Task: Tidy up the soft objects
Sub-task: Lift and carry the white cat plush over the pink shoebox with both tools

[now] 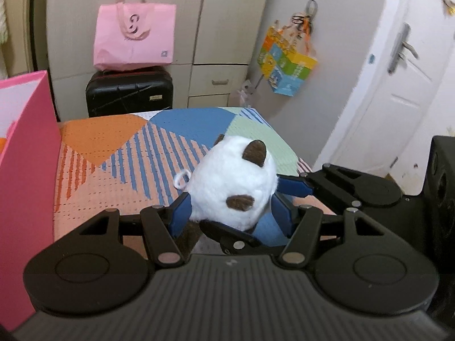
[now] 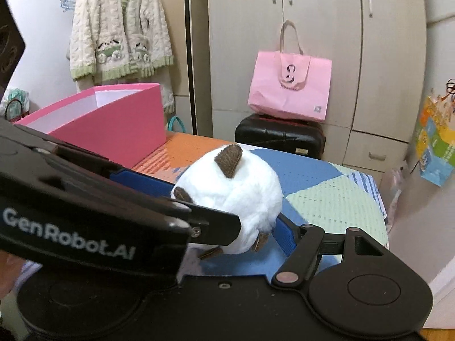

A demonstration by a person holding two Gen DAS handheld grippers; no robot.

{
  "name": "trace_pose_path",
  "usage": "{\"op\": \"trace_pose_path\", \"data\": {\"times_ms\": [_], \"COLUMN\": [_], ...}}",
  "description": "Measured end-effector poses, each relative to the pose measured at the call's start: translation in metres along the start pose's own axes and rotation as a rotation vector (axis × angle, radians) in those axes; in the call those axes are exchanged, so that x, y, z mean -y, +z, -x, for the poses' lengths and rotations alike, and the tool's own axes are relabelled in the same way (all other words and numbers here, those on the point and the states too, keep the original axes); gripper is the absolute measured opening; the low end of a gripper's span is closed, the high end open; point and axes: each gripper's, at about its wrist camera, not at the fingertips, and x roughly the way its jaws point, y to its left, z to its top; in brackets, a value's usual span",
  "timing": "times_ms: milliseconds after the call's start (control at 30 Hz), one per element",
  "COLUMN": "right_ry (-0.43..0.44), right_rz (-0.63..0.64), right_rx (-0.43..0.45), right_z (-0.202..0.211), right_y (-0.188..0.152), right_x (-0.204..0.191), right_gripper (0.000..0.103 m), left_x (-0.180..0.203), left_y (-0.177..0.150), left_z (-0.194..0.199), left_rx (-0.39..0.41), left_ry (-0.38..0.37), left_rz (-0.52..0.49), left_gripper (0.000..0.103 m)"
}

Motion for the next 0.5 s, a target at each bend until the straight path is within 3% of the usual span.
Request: {"op": "trace_pose_path", "data": {"times_ms": [300,500], "right_ry": [-0.028,-0.024], "right_rz": [0.055,0.116], "right_rx": [0.092,0.135], "right_z": [0.056,0.082], "right_y": [-0.015,-0.008], "right_x": [-0.037,-0.067], "right_gripper": [0.075,0.075], "left_x": [0.013,0.012], "left_y": [-0.022,-0.028], "left_z": [0.055,0.097], "left_rx": [0.018,0.056], "left_ry": [-0.029,-0.009], "left_rz": [-0.043,-0.041], "left_gripper": [0.061,0.06]}}
